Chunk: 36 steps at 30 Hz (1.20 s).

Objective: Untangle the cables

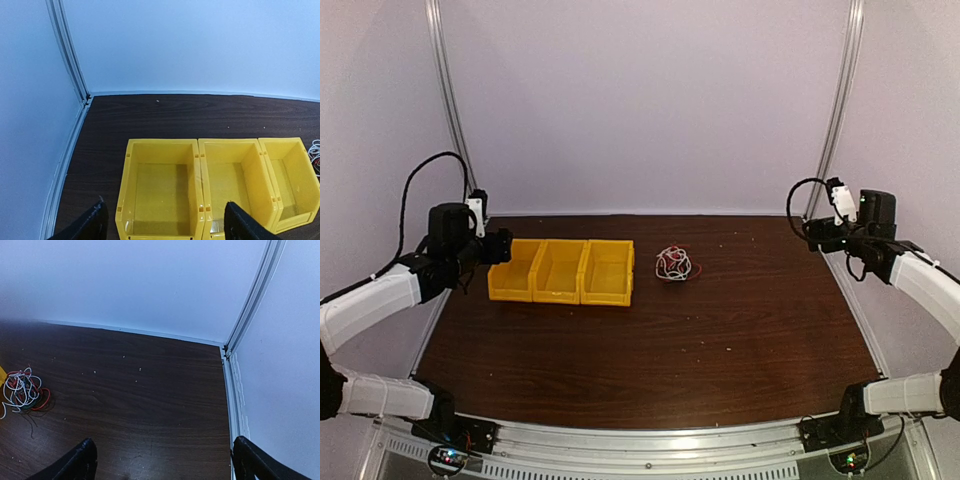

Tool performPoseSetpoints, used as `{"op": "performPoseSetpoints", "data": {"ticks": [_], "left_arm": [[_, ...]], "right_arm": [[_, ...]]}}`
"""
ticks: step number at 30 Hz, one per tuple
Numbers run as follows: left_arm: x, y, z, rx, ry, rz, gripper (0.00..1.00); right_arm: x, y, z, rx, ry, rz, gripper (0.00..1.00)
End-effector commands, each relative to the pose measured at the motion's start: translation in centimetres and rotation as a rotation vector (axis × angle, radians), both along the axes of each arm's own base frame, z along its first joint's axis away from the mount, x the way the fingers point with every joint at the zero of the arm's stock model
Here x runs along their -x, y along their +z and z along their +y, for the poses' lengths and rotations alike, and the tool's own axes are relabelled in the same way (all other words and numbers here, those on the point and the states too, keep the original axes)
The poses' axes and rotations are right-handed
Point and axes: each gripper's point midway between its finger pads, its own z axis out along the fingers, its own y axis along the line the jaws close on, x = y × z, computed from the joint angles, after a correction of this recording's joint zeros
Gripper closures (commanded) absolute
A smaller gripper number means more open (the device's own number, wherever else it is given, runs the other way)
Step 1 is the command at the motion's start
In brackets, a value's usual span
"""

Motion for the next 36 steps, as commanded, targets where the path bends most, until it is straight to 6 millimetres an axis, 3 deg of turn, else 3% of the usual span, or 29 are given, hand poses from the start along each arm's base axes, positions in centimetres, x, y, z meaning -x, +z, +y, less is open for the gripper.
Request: {"op": "performPoseSetpoints", "data": {"ticks": [1, 4, 6, 11, 15, 21, 24, 30, 36], "left_arm": [[-0.1, 1.7, -0.9, 0.044, -0.103, -0.099, 0.24], [0.1, 1.4, -1.8, 0.037, -0.167, -0.094, 0.36], [0.3, 1.4, -2.8, 0.033, -0.22, -0.1, 0.38], [0.5, 1.3, -5.3, 0.062, -0.333, -0.094, 0.27], [0.4, 1.1, -7.0, 0.095, -0.403, -0.08, 0.19], [0.0, -0.8, -8.7, 0.09, -0.449, -0.001, 0.16], [0.0, -0.9, -8.9, 0.087, -0.455, 0.004, 0.16], [0.1, -0.5, -9.1, 0.077, -0.473, -0.016, 0.16], [0.5, -0.1, -10.1, 0.094, -0.532, -0.024, 0.16]], "right_arm": [[0.7, -0.7, 0.5, 0.025, 0.057, -0.027, 0.04], [1.2, -2.9, 2.4, 0.044, 0.19, 0.041, 0.02], [1.2, -3.8, 3.4, 0.056, 0.258, 0.081, 0.01], [0.2, -5.0, 7.1, 0.129, 0.414, 0.179, 0.0], [-1.8, -6.7, 10.6, 0.173, 0.52, 0.246, 0.0], [-6.2, -9.5, 16.6, 0.215, 0.612, 0.337, 0.01], [-7.9, -11.0, 20.5, 0.143, 0.705, 0.388, 0.0], [-10.3, -12.3, 27.6, 0.003, 0.856, 0.417, 0.0], [-12.5, -15.7, 31.8, -0.12, 0.897, 0.497, 0.0]]}}
